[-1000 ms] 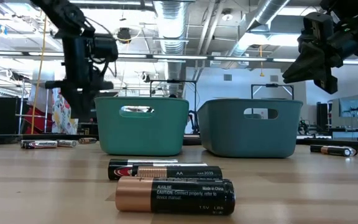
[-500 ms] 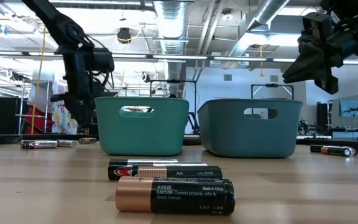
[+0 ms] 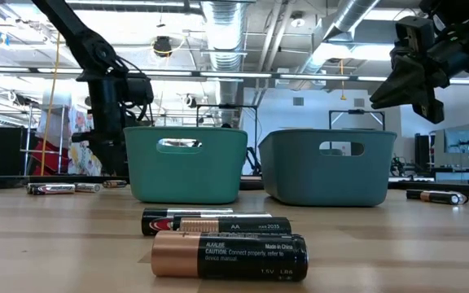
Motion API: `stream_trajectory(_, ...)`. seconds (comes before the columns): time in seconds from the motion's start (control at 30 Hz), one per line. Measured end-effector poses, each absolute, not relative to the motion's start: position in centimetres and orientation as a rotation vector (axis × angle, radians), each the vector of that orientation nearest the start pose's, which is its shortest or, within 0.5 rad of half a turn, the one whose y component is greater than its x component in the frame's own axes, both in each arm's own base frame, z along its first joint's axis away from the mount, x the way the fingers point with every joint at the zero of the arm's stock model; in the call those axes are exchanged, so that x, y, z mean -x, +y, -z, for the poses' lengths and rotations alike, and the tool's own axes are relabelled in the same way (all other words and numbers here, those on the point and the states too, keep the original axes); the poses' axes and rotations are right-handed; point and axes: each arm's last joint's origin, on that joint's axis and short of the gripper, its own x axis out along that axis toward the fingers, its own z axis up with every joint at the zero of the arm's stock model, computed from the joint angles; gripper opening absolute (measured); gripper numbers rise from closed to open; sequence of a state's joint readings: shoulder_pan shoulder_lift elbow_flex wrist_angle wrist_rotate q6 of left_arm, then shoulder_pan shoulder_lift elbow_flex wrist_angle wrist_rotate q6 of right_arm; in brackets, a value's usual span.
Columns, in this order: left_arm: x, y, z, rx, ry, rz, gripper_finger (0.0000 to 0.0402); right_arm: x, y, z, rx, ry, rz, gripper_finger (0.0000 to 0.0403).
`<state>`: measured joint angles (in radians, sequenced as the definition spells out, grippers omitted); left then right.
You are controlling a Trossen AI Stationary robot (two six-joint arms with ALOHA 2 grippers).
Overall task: Sort batteries
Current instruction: Put the silver and black battery into the green bin
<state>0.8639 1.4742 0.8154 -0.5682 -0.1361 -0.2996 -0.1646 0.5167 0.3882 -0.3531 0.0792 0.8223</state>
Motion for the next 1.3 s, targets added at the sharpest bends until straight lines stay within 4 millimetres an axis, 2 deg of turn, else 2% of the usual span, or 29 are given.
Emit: stream_trajectory(1.3,-16.34,19.94,-17.29,0.729,1.042,-1.076,0.0096,-12.46,-2.30,-21.72,-0.804,0.361,0.421,0.0071)
